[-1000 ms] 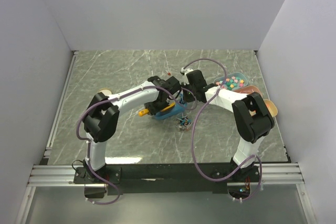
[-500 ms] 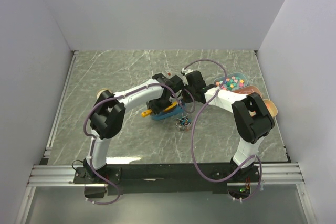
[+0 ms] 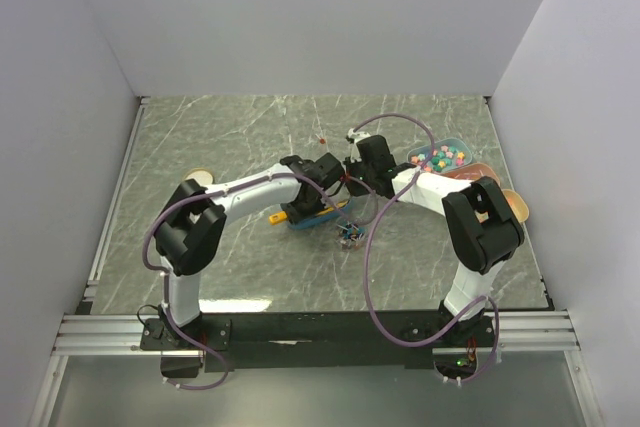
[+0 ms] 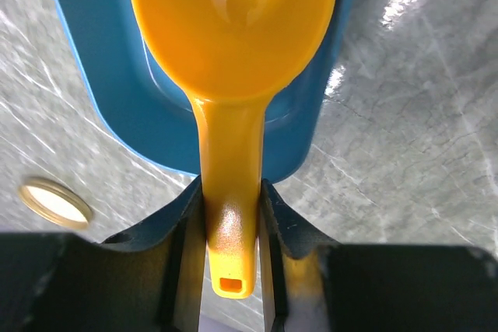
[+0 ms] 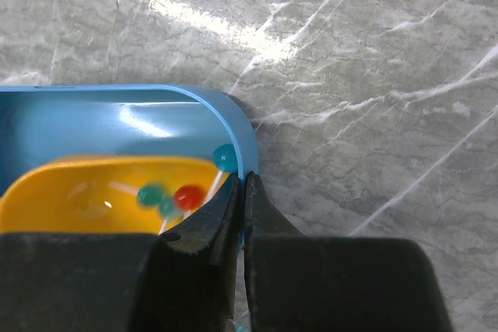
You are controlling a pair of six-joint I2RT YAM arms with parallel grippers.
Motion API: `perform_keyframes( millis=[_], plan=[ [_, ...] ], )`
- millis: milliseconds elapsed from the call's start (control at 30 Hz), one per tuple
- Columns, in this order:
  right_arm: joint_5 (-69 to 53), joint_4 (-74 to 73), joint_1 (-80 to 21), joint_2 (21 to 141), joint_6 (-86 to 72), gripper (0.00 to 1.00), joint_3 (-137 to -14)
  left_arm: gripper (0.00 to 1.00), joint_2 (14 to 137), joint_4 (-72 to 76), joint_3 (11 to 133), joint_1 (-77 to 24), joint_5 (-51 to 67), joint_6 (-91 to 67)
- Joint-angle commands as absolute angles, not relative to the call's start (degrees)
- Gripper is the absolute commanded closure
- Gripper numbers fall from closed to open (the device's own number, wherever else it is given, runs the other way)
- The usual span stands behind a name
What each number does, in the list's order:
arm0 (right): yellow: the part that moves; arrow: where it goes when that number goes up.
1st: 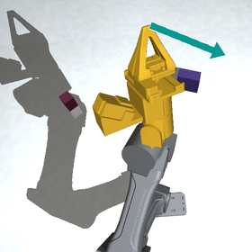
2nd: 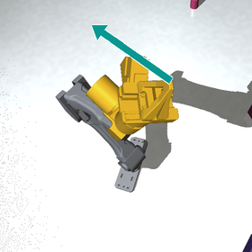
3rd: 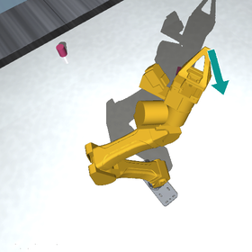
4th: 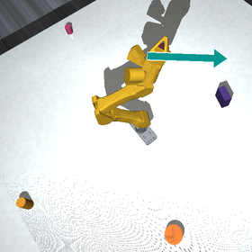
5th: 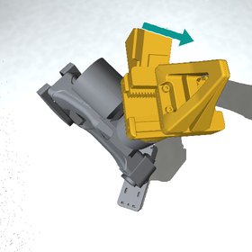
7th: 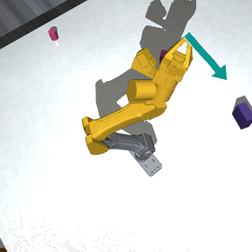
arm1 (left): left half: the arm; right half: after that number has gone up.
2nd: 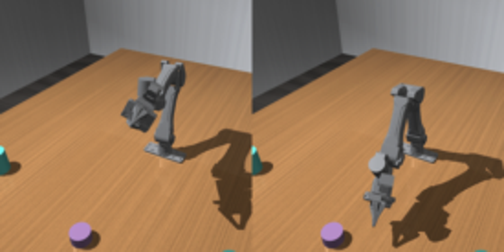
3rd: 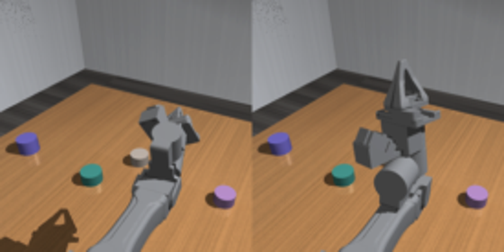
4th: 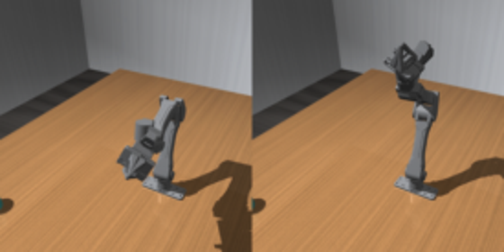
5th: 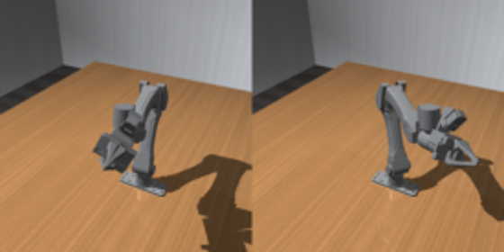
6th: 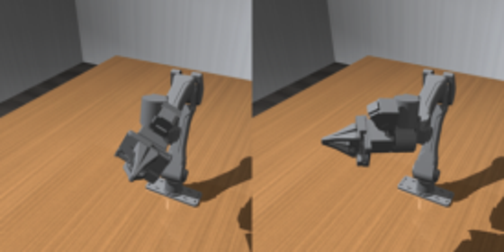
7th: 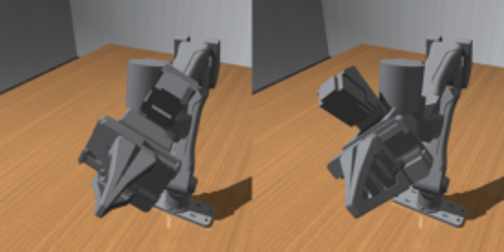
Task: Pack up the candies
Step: Scoop the fake candies from the storage box.
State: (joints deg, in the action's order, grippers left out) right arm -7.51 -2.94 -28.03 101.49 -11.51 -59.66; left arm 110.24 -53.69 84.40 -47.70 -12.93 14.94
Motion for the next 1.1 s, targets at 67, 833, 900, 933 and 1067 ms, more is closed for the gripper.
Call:
perform_keyframes(
  millis=[67, 833, 900, 933, 1067],
  plan=[
    [-11.2, 1.4, -27.9, 100.0, -12.8, 1.00, -61.0, 0.99, 109.2, -46.5, 81.2, -49.7, -14.8, 20.7],
    [-8.2, 0.3, -27.3, 99.5, -13.2, 1.00, -61.9, 0.99, 108.1, -45.2, 75.9, -52.6, -31.6, 21.6],
    [-8.0, 0.4, -27.3, 99.4, -13.1, 1.00, -61.9, 0.99, 108.3, -45.5, 76.1, -52.6, -32.1, 21.0],
    [-8.1, 0.4, -27.3, 99.4, -13.1, 1.00, -62.0, 0.99, 108.5, -45.9, 76.1, -52.6, -31.8, 21.1],
    [-8.6, 0.3, -27.3, 99.3, -13.4, 1.00, -62.1, 0.99, 107.5, -45.7, 75.2, -53.8, -29.7, 22.5]
  ],
)
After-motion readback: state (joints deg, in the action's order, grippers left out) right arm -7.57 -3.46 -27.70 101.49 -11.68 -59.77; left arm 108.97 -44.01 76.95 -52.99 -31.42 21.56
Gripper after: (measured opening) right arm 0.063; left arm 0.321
